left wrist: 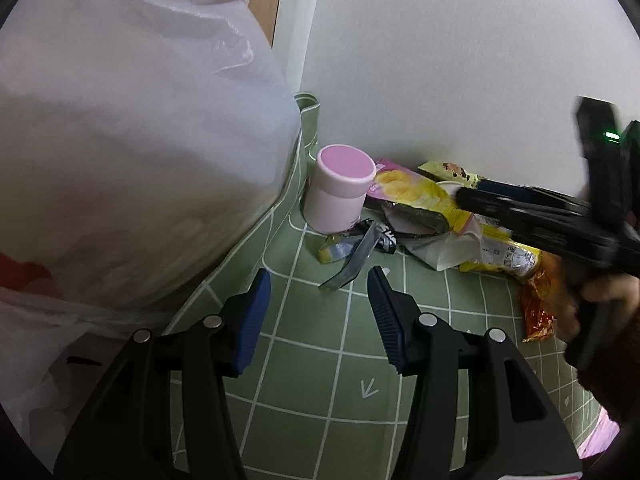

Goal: Collect trash
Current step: 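Move both grippers back to the snack pile near the pink cup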

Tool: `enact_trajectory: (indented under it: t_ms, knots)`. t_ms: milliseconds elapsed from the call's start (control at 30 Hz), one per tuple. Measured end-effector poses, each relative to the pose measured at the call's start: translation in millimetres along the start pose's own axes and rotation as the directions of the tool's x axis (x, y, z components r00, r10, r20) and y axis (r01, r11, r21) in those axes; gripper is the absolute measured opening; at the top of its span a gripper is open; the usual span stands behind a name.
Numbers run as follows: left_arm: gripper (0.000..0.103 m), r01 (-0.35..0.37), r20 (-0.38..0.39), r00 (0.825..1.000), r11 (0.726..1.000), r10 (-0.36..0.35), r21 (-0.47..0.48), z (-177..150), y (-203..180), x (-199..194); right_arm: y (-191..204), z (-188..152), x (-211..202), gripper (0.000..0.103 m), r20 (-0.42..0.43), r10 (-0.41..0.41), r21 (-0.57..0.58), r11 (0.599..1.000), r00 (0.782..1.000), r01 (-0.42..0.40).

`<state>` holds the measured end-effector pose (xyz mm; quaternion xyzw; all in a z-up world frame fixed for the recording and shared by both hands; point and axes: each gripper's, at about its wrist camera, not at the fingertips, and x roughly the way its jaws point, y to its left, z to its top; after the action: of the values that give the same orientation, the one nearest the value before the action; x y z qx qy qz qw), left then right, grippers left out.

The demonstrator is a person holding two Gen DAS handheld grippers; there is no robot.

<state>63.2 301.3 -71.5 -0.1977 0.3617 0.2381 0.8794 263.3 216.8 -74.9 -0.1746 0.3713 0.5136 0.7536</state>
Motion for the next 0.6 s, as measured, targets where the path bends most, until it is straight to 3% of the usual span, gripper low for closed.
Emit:
enact_trajectory:
  t_ms: [133,200,300,400,600]
  knots:
    - [0.048,0.010,0.010,1.000,1.000,-0.010,0.002,2,4,-1,0,0,22,0.044,-0.053,-0.015,-0.001,1.000,0.998,0.015]
    - [0.048,0.016,0.011,1.000,1.000,-0.016,-0.004,4,6,0,2,1,24,0.027,-0.081,-0.035,-0.008,0.999,0.996,0.034]
    - [0.048,0.033,0.010,0.999,0.999,-0.033,-0.014,8,4,6,3,-5,17,0.020,-0.095,-0.060,-0.025,0.998,0.994,0.058]
    - [0.048,0.054,0.011,0.998,0.999,-0.054,-0.010,11,0,11,-7,-12,-3,0.013,-0.085,-0.065,0.005,0.998,0.994,0.065]
    - [0.048,0.100,0.002,0.995,0.995,-0.100,-0.013,13,-8,21,-25,-13,-54,0.011,-0.019,-0.098,0.072,0.992,0.995,0.099]
